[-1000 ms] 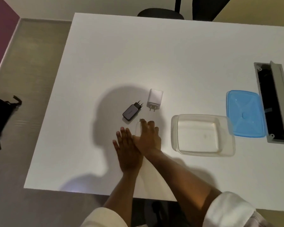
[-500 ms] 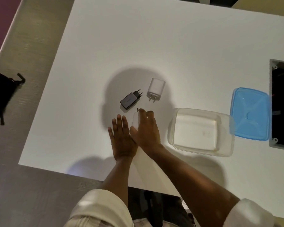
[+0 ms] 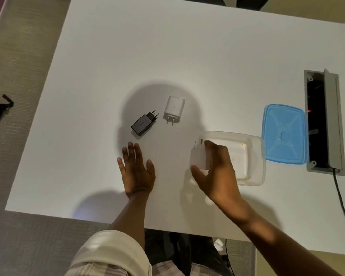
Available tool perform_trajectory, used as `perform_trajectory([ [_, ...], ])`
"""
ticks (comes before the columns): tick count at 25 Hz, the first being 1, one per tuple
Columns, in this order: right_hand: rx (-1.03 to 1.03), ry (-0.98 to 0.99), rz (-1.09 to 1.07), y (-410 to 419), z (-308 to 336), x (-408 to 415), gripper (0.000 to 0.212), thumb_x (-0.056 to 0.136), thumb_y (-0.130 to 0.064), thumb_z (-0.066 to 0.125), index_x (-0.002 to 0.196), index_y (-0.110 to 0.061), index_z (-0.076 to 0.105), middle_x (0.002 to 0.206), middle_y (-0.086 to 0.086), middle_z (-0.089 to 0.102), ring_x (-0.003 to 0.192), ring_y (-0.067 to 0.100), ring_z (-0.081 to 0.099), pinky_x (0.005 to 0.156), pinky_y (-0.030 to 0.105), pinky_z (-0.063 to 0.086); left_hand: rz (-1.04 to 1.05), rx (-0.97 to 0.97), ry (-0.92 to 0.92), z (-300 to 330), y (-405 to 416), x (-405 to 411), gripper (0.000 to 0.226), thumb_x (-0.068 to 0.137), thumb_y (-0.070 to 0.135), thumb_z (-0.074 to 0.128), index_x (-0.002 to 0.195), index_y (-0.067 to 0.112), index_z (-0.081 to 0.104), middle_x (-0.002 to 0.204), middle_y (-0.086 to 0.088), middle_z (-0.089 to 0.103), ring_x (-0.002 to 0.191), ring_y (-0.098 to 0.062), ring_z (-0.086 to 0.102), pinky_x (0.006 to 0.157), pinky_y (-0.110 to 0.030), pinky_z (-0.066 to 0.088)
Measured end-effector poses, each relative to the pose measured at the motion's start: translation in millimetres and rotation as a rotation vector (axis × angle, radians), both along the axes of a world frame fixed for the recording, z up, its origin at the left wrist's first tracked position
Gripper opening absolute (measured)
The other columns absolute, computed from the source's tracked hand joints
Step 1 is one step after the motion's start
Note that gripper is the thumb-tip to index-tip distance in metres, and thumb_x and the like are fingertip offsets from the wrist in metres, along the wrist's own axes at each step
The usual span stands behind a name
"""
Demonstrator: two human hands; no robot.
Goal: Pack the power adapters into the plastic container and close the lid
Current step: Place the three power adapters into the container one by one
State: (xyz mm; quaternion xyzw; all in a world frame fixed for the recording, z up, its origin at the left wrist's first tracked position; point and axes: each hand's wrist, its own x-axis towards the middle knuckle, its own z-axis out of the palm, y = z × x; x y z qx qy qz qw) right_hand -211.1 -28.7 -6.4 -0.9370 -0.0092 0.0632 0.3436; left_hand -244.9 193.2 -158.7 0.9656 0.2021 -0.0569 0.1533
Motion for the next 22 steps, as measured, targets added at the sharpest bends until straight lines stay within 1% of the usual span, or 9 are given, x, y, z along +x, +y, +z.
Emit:
perform_trajectory([
  [5,-0.114,0.144,-0.073,-22.7,-22.7,14.2,0.072,0.077,-0.034,0.077,0.139,-0.017,0.044,0.132,0.008,0.052,0.115,0.025,0.055,0.086,0.023,0.038,0.010,-0.041,-0.009,3.7,-1.5,1.5,0.071,0.095,0.042,0.030,0.159,0.015,0.013,0.167,-0.008,0.015,0.155,-0.029,0.013,0.126,-0.051,0.008],
  [9,-0.154,0.217,-0.045,-23.0,-42.5,20.0,0.072,0.074,-0.033,0.076,0.137,-0.019,0.043,0.126,0.008,0.051,0.103,0.027,0.059,0.076,0.025,0.040,0.018,-0.045,-0.014,2.3,-1.1,0.5,0.071,0.096,0.042,0.031,0.159,0.017,0.011,0.168,-0.006,0.013,0.155,-0.027,0.009,0.126,-0.050,0.008],
  [12,-0.181,0.296,-0.021,-20.9,-54.7,26.8,0.070,0.073,-0.033,0.076,0.134,-0.023,0.043,0.123,0.007,0.050,0.096,0.031,0.062,0.072,0.029,0.039,0.022,-0.042,-0.015,1.3,-1.5,0.2,0.071,0.096,0.043,0.030,0.159,0.018,0.009,0.168,-0.005,0.012,0.155,-0.026,0.008,0.126,-0.049,0.007],
  [15,-0.205,0.373,0.028,-22.0,-64.8,37.1,0.070,0.072,-0.035,0.075,0.134,-0.026,0.043,0.121,0.006,0.049,0.094,0.032,0.063,0.071,0.030,0.041,0.019,-0.036,-0.011,0.2,-0.6,-0.2,0.071,0.096,0.042,0.031,0.159,0.018,0.009,0.168,-0.006,0.013,0.155,-0.026,0.009,0.126,-0.049,0.007],
  [19,-0.258,0.389,0.085,-20.9,-70.8,44.6,0.071,0.073,-0.034,0.077,0.135,-0.024,0.044,0.121,0.008,0.050,0.088,0.034,0.064,0.067,0.030,0.042,0.015,-0.030,-0.018,0.9,-0.7,0.4,0.071,0.096,0.041,0.033,0.159,0.016,0.012,0.167,-0.007,0.016,0.155,-0.027,0.012,0.126,-0.049,0.007],
  [22,-0.279,0.392,0.096,-19.1,-67.4,45.1,0.075,0.075,-0.033,0.077,0.139,-0.023,0.040,0.126,0.008,0.049,0.092,0.035,0.064,0.070,0.034,0.049,0.007,-0.010,-0.012,1.8,-1.1,0.7,0.071,0.096,0.041,0.032,0.159,0.014,0.014,0.167,-0.008,0.017,0.155,-0.029,0.013,0.126,-0.051,0.009],
])
